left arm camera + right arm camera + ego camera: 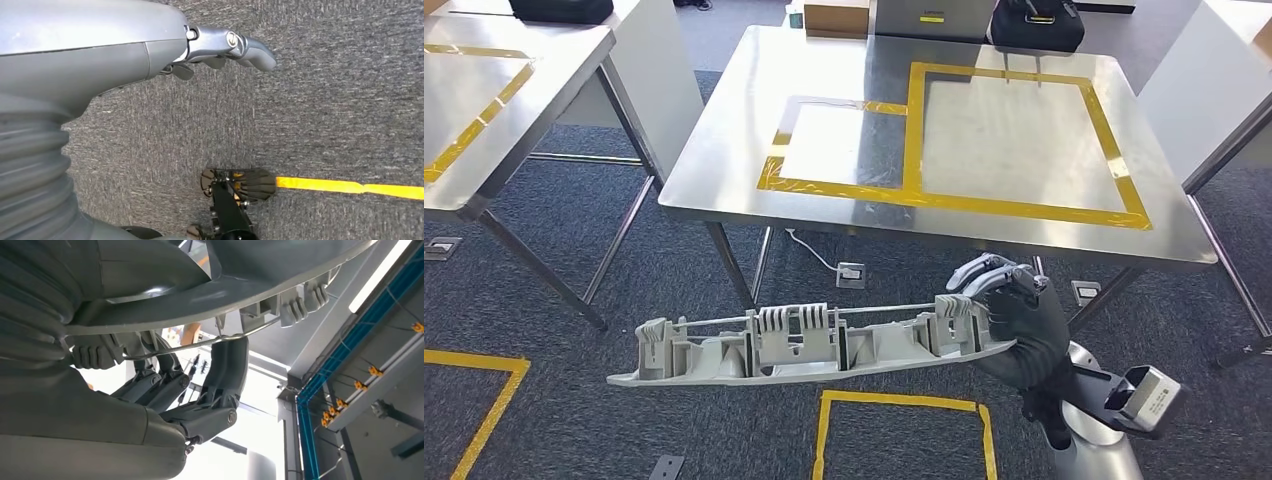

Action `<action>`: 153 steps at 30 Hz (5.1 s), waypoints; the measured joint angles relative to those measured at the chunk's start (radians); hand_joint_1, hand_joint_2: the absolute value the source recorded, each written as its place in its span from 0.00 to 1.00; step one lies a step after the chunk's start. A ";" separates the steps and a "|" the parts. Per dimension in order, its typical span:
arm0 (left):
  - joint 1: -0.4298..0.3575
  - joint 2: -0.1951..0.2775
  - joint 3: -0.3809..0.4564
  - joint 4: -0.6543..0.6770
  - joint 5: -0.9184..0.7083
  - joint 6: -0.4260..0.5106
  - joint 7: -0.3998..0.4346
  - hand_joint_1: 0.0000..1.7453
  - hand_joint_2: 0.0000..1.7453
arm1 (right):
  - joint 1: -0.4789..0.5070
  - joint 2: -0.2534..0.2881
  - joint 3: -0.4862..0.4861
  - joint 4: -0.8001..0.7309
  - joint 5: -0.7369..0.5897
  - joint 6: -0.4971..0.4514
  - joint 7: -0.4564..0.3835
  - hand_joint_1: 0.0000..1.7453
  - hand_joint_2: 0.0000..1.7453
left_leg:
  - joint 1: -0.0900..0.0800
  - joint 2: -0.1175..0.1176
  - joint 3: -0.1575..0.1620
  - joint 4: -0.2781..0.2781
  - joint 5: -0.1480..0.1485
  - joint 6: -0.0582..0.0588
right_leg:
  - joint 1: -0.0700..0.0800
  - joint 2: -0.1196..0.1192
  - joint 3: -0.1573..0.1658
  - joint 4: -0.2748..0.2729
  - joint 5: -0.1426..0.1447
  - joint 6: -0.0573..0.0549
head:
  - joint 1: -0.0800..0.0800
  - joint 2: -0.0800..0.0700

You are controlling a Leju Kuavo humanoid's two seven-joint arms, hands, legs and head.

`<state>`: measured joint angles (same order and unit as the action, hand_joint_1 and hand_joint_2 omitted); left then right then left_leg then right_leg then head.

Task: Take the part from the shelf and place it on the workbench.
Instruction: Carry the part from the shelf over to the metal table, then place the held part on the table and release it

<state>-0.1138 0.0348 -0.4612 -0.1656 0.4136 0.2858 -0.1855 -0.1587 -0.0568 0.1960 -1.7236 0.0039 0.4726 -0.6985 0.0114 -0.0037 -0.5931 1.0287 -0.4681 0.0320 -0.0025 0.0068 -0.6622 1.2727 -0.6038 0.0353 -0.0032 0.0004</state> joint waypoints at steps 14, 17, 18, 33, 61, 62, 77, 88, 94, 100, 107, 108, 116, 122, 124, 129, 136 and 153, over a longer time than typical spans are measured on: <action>-0.007 -0.007 0.000 0.001 0.012 0.010 0.011 0.00 1.00 | -0.143 -0.018 -0.026 0.057 -0.034 0.007 0.000 1.00 1.00 | -0.002 -0.002 0.005 0.183 -0.104 -0.058 | 0.000 -0.004 0.052 -0.254 0.160 -0.058 | 0.001 0.000; -0.002 -0.006 0.000 0.001 0.014 0.010 0.010 0.00 1.00 | -0.144 -0.018 -0.026 0.069 -0.039 0.002 0.001 1.00 1.00 | -0.003 -0.002 -0.095 0.276 -0.175 -0.058 | 0.006 0.000 0.086 -0.254 0.129 -0.063 | -0.003 0.000; 0.001 -0.005 0.000 0.002 0.015 0.010 0.010 0.00 1.00 | -0.145 -0.018 -0.026 0.074 -0.040 0.000 0.001 1.00 1.00 | -0.004 -0.002 -0.102 0.252 -0.166 -0.054 | 0.008 0.001 0.100 -0.254 0.118 -0.064 | -0.004 0.000; 0.019 0.000 0.000 0.005 0.016 0.008 -0.003 0.00 1.00 | -0.113 -0.013 -0.027 0.083 -0.030 -0.020 0.001 1.00 1.00 | -0.006 -0.008 0.030 -0.023 -0.006 0.004 | -0.005 0.001 -0.048 0.010 -0.023 0.000 | 0.004 0.000; 0.021 -0.002 0.000 0.004 0.011 0.023 0.006 0.00 1.00 | -0.086 -0.009 -0.038 0.069 -0.033 -0.019 0.001 1.00 1.00 | 0.000 -0.002 0.011 -0.017 0.010 -0.002 | 0.001 -0.003 -0.015 -0.025 0.008 -0.003 | 0.004 0.000; 0.022 -0.002 0.000 0.004 0.013 0.024 0.006 0.00 1.00 | -0.086 -0.009 -0.038 0.070 -0.033 -0.019 0.001 1.00 1.00 | 0.000 -0.002 0.011 -0.016 0.009 -0.002 | -0.002 -0.003 -0.040 0.018 -0.003 0.000 | 0.005 0.000; 0.026 -0.007 0.000 0.005 0.020 0.034 0.004 0.00 1.00 | -0.101 -0.003 -0.040 0.075 -0.033 -0.018 0.001 1.00 1.00 | 0.001 -0.002 -0.113 0.261 -0.135 -0.061 | -0.008 -0.005 0.065 -0.252 0.140 -0.050 | -0.006 0.000; 0.028 -0.012 0.000 0.005 0.021 0.035 0.002 0.00 1.00 | -0.095 -0.004 -0.042 0.077 0.001 -0.056 0.001 1.00 1.00 | 0.006 -0.009 0.002 0.011 -0.011 -0.039 | 0.010 -0.001 0.062 -0.241 0.135 -0.035 | 0.000 0.000; 0.028 -0.009 0.000 0.005 0.031 0.019 -0.010 0.00 1.00 | -0.094 -0.016 -0.011 0.083 0.182 -0.317 0.000 1.00 1.00 | -0.001 -0.008 0.001 0.011 -0.011 -0.031 | 0.003 -0.001 0.063 -0.246 0.138 -0.024 | 0.001 0.000; 0.028 -0.008 0.000 0.005 0.029 0.006 -0.022 0.00 1.00 | -0.177 -0.047 0.053 0.240 0.468 -0.681 0.001 1.00 1.00 | -0.002 -0.008 0.001 0.011 -0.009 -0.028 | 0.002 -0.001 0.062 -0.246 0.140 -0.020 | 0.001 0.000; 0.026 -0.008 0.000 0.005 0.025 -0.017 -0.027 0.00 1.00 | -0.305 -0.059 0.060 0.493 0.610 -0.811 0.011 1.00 1.00 | -0.002 -0.008 0.001 0.011 -0.008 -0.029 | 0.002 -0.001 0.062 -0.246 0.141 -0.020 | 0.001 0.000; 0.026 -0.008 0.000 0.005 0.022 -0.017 -0.028 0.00 1.00 | -0.324 -0.059 0.062 0.526 0.635 -0.827 0.023 1.00 1.00 | -0.002 -0.008 0.001 0.011 -0.008 -0.029 | 0.002 -0.001 0.062 -0.246 0.141 -0.020 | 0.001 0.000; 0.018 -0.008 -0.008 0.004 -0.003 -0.004 -0.036 0.00 1.00 | -0.488 -0.051 0.080 0.863 0.855 -0.986 0.157 1.00 1.00 | -0.002 -0.009 0.001 0.011 -0.007 -0.028 | 0.002 -0.001 0.062 -0.246 0.141 -0.019 | 0.001 0.000; 0.013 -0.008 -0.023 0.004 -0.021 0.001 -0.052 0.00 1.00 | -0.577 -0.045 0.094 1.120 0.992 -1.097 0.300 1.00 1.00 | -0.002 -0.011 0.001 0.011 -0.007 -0.028 | 0.002 -0.003 0.063 -0.246 0.141 -0.019 | 0.001 0.000; 0.012 -0.008 -0.029 0.004 -0.022 0.001 -0.055 0.00 1.00 | -0.597 -0.046 0.100 1.188 1.027 -1.113 0.348 1.00 1.00 | -0.002 -0.010 0.001 0.011 -0.007 -0.028 | 0.002 -0.002 0.062 -0.246 0.141 -0.019 | 0.001 0.000; 0.011 -0.008 -0.036 0.004 -0.022 0.001 -0.056 0.00 1.00 | -0.607 -0.049 0.105 1.280 1.066 -1.133 0.432 1.00 1.00 | -0.002 -0.010 0.001 0.011 -0.007 -0.028 | 0.002 -0.002 0.062 -0.246 0.141 -0.019 | 0.001 0.000; 0.011 -0.008 -0.037 0.004 -0.025 0.001 -0.056 0.00 1.00 | -0.608 -0.079 0.097 1.326 1.071 -1.151 0.482 1.00 1.00 | -0.003 -0.010 0.001 0.011 -0.007 -0.028 | 0.001 -0.002 0.062 -0.246 0.141 -0.019 | 0.001 0.000; -0.005 -0.008 -0.050 0.003 -0.041 0.004 -0.055 0.00 1.00 | -0.606 -0.156 0.021 1.359 1.117 -1.168 0.628 1.00 1.00 | -0.003 -0.010 0.001 0.011 -0.007 -0.027 | 0.001 -0.002 0.061 -0.246 0.141 -0.018 | 0.001 0.000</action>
<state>-0.1184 0.0263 -0.5110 -0.1629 0.3730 0.2903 -0.2400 -0.7645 -0.2126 0.2170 -0.3648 1.1213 -0.6952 -0.0710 0.0079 -0.0134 -0.5919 1.0392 -0.4751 0.0046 -0.0016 0.0048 -0.6009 1.0264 -0.4626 0.0168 -0.0027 0.0004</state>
